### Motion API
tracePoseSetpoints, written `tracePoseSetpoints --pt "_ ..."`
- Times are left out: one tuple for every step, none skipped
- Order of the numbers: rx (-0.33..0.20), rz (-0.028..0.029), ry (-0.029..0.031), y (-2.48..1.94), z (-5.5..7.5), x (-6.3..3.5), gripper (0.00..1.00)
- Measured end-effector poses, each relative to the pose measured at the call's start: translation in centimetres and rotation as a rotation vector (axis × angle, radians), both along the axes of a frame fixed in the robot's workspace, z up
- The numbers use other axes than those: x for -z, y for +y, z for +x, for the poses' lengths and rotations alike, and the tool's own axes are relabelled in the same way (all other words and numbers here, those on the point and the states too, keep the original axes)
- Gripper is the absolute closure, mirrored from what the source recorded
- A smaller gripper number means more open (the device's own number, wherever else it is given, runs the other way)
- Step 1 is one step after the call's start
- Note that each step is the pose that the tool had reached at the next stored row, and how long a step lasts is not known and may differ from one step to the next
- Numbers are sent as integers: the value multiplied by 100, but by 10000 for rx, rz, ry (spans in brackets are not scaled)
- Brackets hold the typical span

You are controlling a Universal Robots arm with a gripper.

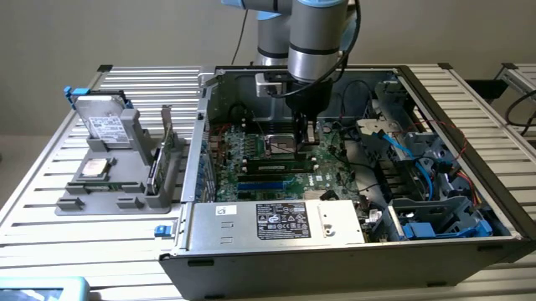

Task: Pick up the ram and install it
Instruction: 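Press down the ram until it locks into place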

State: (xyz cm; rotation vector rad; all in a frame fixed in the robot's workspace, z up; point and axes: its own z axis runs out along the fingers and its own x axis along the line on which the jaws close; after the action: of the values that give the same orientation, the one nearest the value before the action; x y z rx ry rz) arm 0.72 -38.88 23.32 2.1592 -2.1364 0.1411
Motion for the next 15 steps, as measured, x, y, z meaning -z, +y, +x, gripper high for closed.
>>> tracePoseSetpoints --pt "-1 0 -3 0 0 6 89" --pt "-1 -2 -3 0 1 14 89" --pt "-1 -4 -5 -1 1 20 89" --pt "0 -3 -6 -1 1 24 89" --pt "5 -3 -7 -1 0 25 89" --pt "12 -5 -15 -1 0 25 89" --pt "25 -1 -34 -1 0 26 89" --pt "48 3 -48 -1 1 28 89" --pt "81 6 -63 -1 1 30 89" --pt "103 13 -75 -1 1 33 89" --pt "126 18 -77 -1 1 38 89" --pt "144 16 -77 -1 1 38 89" --pt "161 22 -80 -1 0 41 89" --pt "176 44 -82 -1 0 43 89" --pt "187 74 -84 -1 0 45 89"
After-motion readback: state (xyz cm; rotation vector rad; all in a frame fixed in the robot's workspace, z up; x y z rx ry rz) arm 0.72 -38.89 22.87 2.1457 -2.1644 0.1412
